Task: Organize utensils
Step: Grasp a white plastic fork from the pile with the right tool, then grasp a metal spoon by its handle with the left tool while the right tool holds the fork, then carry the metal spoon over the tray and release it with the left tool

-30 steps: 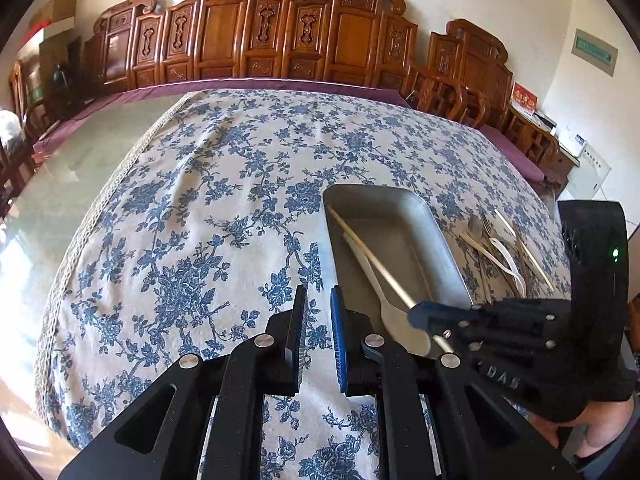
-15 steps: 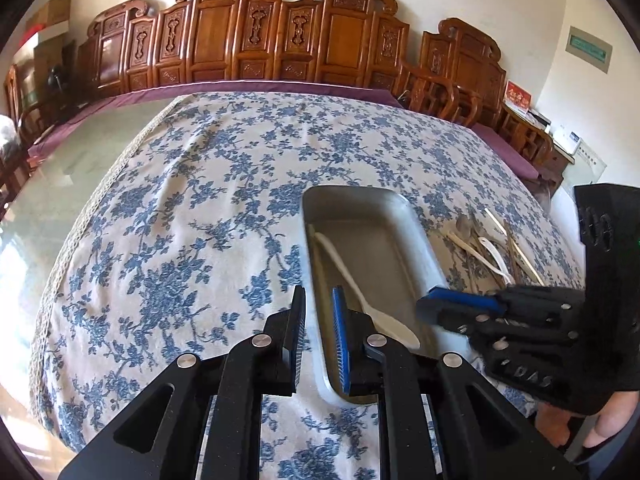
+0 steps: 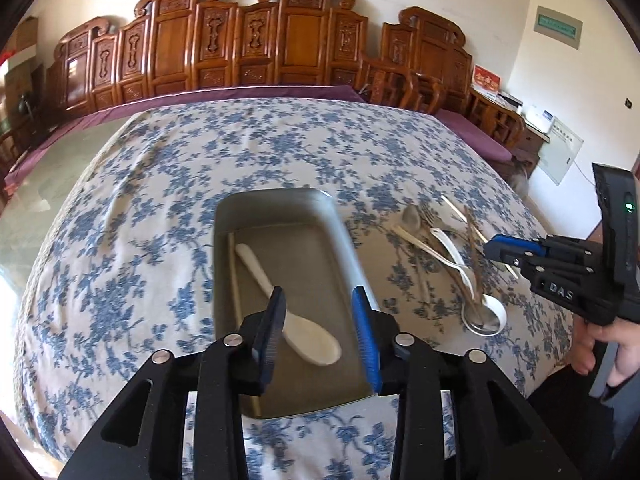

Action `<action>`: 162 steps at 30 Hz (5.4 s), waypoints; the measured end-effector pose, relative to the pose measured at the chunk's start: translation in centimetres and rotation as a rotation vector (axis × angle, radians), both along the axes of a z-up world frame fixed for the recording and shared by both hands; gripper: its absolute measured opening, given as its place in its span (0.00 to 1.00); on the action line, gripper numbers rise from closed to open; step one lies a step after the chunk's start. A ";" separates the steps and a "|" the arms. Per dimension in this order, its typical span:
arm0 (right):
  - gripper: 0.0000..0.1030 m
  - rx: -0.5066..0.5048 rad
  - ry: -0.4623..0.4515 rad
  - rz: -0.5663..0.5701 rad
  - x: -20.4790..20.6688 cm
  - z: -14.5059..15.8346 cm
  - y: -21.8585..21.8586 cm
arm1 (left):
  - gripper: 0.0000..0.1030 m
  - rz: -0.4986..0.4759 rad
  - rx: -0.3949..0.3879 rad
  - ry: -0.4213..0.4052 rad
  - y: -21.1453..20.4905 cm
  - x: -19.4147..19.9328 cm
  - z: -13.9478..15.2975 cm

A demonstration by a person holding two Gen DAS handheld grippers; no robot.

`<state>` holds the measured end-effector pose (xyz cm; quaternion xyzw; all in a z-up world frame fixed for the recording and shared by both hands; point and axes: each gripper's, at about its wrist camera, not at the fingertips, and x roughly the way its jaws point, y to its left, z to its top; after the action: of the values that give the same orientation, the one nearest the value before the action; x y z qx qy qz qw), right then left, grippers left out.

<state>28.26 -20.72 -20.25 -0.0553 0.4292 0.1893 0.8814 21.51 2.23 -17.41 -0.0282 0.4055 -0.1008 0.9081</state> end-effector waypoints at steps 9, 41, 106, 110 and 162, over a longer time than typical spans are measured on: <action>0.30 -0.083 0.062 0.019 1.7 -5.0 0.3 | 0.32 -0.024 -0.004 0.007 -2.3 0.4 -0.5; 0.04 0.100 0.010 -0.117 2.8 -3.5 -5.1 | 0.32 -0.096 0.057 0.004 -7.4 0.3 -0.8; 0.04 0.141 0.000 -0.178 3.3 -3.0 -6.9 | 0.02 -0.110 0.131 0.104 -10.1 6.2 0.1; 0.04 0.133 -0.012 -0.160 3.0 -2.7 -6.2 | 0.02 -0.086 0.121 0.084 -8.4 5.3 1.2; 0.04 0.064 -0.069 -0.009 -0.3 -0.2 1.3 | 0.02 0.103 0.093 0.074 2.4 3.4 -2.0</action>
<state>28.00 -19.40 -20.42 -0.0317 0.3925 0.1967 0.8979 24.96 4.58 -19.38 -0.0102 0.4409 -0.0340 0.8969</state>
